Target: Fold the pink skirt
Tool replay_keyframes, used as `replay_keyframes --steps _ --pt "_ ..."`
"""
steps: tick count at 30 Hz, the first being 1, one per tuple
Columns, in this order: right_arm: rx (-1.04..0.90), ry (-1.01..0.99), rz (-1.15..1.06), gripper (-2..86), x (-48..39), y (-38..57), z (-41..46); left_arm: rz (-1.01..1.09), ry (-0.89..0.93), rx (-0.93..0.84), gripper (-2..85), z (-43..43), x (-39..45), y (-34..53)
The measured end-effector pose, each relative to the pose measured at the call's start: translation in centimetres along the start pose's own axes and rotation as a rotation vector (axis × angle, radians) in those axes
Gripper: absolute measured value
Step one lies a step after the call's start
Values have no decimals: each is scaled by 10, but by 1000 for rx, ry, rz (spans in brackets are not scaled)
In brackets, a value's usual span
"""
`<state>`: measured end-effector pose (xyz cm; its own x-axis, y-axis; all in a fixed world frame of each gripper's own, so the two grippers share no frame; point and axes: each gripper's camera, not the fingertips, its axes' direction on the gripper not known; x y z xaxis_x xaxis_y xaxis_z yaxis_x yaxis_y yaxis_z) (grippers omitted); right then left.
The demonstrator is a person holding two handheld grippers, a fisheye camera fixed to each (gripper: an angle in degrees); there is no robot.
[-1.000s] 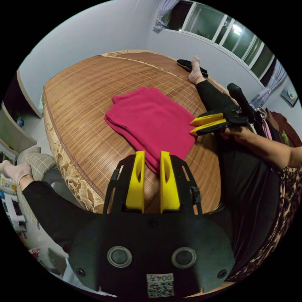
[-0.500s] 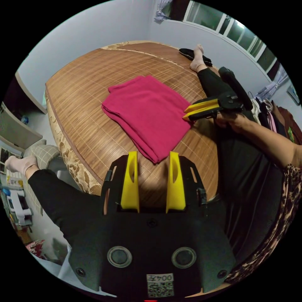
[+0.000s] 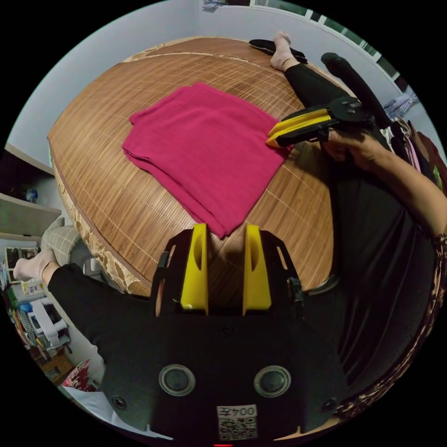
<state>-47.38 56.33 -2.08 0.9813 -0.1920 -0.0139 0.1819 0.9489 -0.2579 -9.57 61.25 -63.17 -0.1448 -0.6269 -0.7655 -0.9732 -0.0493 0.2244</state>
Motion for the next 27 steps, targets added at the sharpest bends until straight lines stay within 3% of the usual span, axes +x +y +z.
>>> replay_keyframes --steps 27 --pt "-9 -29 37 39 22 -10 -1 -21 -51 -74 30 42 18 -61"
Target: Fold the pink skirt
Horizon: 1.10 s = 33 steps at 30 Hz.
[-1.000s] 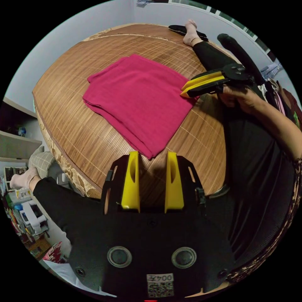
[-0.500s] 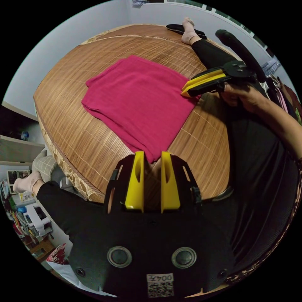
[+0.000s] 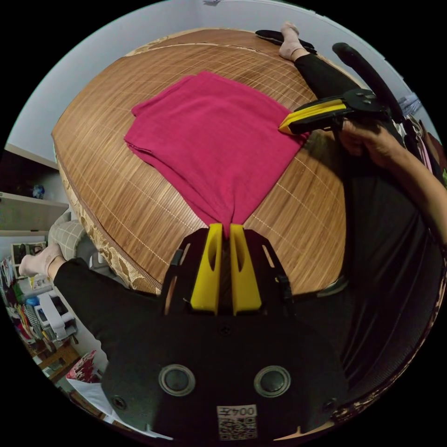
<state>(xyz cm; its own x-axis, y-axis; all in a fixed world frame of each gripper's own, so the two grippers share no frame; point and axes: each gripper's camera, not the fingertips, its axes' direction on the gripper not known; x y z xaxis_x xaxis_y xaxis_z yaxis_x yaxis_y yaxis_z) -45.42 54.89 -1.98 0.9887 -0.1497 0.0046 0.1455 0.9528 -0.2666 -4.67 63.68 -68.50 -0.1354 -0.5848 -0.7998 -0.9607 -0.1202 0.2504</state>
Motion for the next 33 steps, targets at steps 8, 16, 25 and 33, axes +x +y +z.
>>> replay_keyframes --steps 8,16,25,33 --pt "-136 -36 -127 75 28 -8 -50 -9 4 -9 29 8 2 -13" --pt "-320 -49 -315 89 19 -20 -29 -10 1 -8 28 13 6 -23" --pt "-348 -42 -330 81 6 -35 -7 -7 -5 -8 29 19 10 -29" --pt "-315 -4 -358 39 -5 -37 -7 3 -33 -12 28 23 16 -31"
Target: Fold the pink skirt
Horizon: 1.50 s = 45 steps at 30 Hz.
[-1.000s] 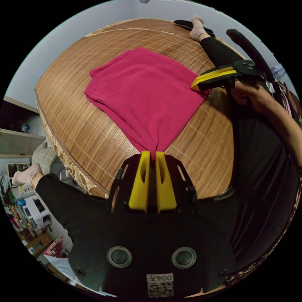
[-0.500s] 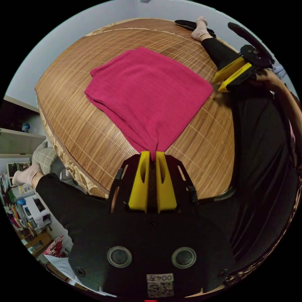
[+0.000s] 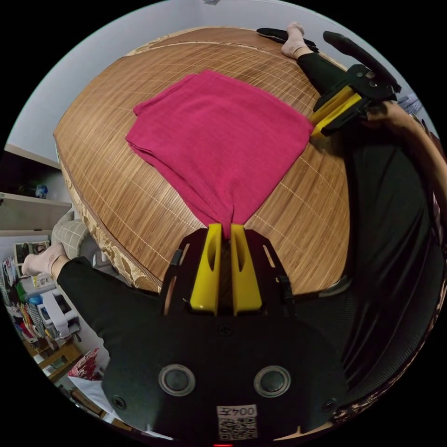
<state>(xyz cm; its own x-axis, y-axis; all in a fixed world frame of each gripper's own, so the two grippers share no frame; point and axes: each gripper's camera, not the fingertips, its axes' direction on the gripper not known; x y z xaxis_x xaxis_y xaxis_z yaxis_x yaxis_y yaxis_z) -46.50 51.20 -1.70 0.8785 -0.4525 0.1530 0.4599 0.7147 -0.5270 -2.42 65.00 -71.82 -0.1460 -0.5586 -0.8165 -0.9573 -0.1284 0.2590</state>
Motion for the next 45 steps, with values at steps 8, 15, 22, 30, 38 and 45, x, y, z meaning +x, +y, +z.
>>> replay_keyframes --steps 8,15,22,30,38,45 --pt "-3 6 6 -5 -3 2 -1 -8 10 4 29 3 -1 4" --pt "-33 -33 27 -1 0 2 4 -12 26 -5 30 9 -3 7" --pt "-104 -13 79 39 1 9 8 1 -7 -26 44 13 -1 13" --pt "74 54 91 78 -13 41 -22 -32 -116 -68 111 -2 -16 43" --pt "330 2 145 78 -25 42 -21 -203 108 282 97 -12 -40 35" --pt "292 51 212 80 -15 43 9 -291 -49 281 106 34 -56 11"
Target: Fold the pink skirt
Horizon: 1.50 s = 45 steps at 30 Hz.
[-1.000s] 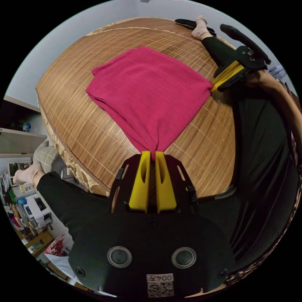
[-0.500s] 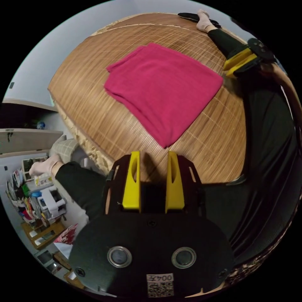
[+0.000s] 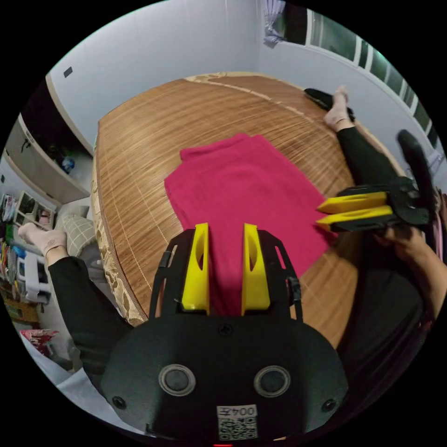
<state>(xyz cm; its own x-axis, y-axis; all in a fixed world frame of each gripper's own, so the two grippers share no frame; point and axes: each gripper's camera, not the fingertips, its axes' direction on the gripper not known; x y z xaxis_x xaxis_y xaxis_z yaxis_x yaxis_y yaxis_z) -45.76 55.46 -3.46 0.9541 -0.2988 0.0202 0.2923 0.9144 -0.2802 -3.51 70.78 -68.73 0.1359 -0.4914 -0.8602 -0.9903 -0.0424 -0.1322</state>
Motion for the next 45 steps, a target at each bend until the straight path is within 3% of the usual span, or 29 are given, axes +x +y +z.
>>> replay_keyframes --steps 7,18,27,30,35,38,45 --pt "-41 24 -10 76 15 8 8 19 -22 94 105 19 -28 26" --pt "-27 4 16 60 54 19 6 42 -12 95 104 22 -78 28" --pt "93 -209 172 92 128 37 -17 12 35 110 134 -3 -133 17" --pt "168 -383 324 101 173 56 -26 -55 163 171 146 -33 -159 17" --pt "161 -571 511 111 228 72 -18 -291 672 120 145 -35 -203 30" --pt "91 -632 536 118 243 70 -8 -401 865 70 145 -19 -218 37" --pt "-29 -644 547 123 265 63 5 -561 1045 -24 148 10 -253 38"
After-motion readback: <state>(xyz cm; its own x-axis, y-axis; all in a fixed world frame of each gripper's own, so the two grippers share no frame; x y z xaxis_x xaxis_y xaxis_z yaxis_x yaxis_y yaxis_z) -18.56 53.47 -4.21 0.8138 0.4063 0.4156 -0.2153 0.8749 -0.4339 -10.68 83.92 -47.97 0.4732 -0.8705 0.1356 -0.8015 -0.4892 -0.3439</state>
